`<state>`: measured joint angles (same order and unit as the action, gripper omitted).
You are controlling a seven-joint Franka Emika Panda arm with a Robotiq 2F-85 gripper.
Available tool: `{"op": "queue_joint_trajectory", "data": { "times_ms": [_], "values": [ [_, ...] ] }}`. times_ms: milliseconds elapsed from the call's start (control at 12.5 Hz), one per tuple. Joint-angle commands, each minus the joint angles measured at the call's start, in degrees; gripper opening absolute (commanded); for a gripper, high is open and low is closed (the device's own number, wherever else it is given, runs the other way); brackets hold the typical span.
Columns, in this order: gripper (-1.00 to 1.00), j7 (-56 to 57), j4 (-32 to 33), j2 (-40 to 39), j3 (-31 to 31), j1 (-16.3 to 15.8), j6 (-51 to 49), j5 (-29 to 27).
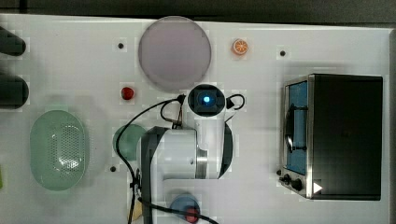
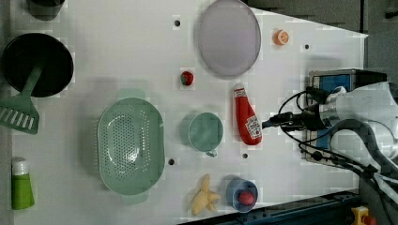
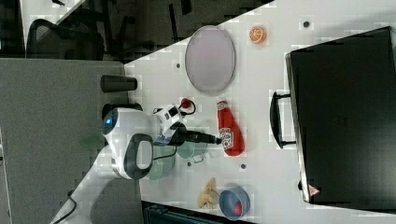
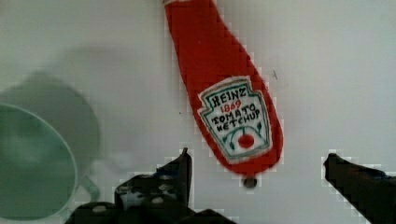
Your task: Pick Ketchup from the table and place it in strainer.
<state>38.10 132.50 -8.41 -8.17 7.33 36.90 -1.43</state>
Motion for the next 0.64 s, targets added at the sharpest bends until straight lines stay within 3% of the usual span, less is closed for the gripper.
{"op": "queue_joint_trajectory", "data": {
  "times_ms": [80, 640],
  "values": [
    [1.0, 13.07, -0.7, -1.5, -0.42, -0.8, 7.04, -0.13],
    [1.0, 14.85, -0.05, -11.56, -0.36, -0.96, 15.72, 3.86]
  ]
}}
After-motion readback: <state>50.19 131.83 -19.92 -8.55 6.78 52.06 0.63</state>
